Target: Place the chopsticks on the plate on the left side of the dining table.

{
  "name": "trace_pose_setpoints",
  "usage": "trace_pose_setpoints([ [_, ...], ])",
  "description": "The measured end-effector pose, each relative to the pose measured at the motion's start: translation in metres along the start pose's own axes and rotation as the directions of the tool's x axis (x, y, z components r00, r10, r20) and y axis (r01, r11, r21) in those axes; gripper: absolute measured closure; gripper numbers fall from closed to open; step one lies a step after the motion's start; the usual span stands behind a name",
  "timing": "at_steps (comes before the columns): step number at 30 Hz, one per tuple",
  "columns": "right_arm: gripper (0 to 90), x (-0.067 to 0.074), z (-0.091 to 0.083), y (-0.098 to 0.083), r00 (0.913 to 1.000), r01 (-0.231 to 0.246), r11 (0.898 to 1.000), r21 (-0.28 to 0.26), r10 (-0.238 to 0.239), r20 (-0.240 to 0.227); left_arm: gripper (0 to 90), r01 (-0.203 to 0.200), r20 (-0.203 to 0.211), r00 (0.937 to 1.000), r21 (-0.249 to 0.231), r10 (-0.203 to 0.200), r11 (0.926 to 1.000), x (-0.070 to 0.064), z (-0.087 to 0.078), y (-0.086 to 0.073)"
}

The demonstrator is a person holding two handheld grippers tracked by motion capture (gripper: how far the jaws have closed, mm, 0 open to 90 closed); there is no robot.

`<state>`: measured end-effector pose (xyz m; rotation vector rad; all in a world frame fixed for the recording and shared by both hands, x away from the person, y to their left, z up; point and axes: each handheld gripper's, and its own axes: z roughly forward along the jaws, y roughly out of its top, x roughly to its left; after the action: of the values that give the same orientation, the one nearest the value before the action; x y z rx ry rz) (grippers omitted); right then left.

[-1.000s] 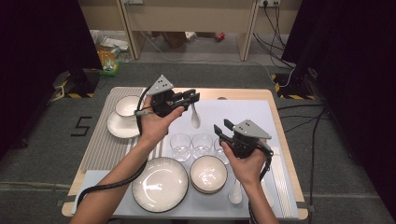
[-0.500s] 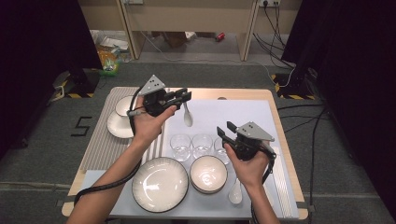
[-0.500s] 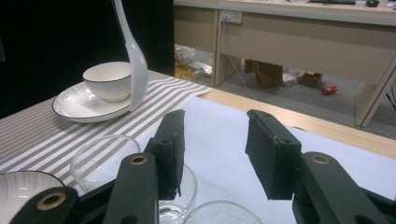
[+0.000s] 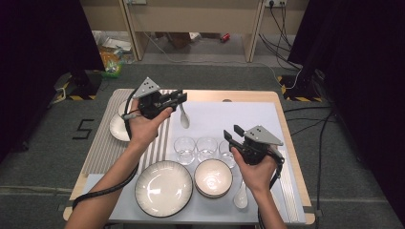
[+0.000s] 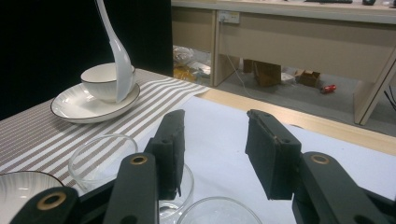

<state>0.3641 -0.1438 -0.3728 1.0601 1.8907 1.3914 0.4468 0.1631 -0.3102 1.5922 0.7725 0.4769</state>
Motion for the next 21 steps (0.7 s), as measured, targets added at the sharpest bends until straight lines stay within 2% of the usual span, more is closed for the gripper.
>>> trace_pose_setpoints([
  [21,57.6,0.0,-0.002,0.0,1.0,0.009,1.0,-0.02,-0.009,0.002,72.8,0.003,-0.034,0.9994,-0.008,-0.003,1.0,0.013,-0.011,-0.002],
])
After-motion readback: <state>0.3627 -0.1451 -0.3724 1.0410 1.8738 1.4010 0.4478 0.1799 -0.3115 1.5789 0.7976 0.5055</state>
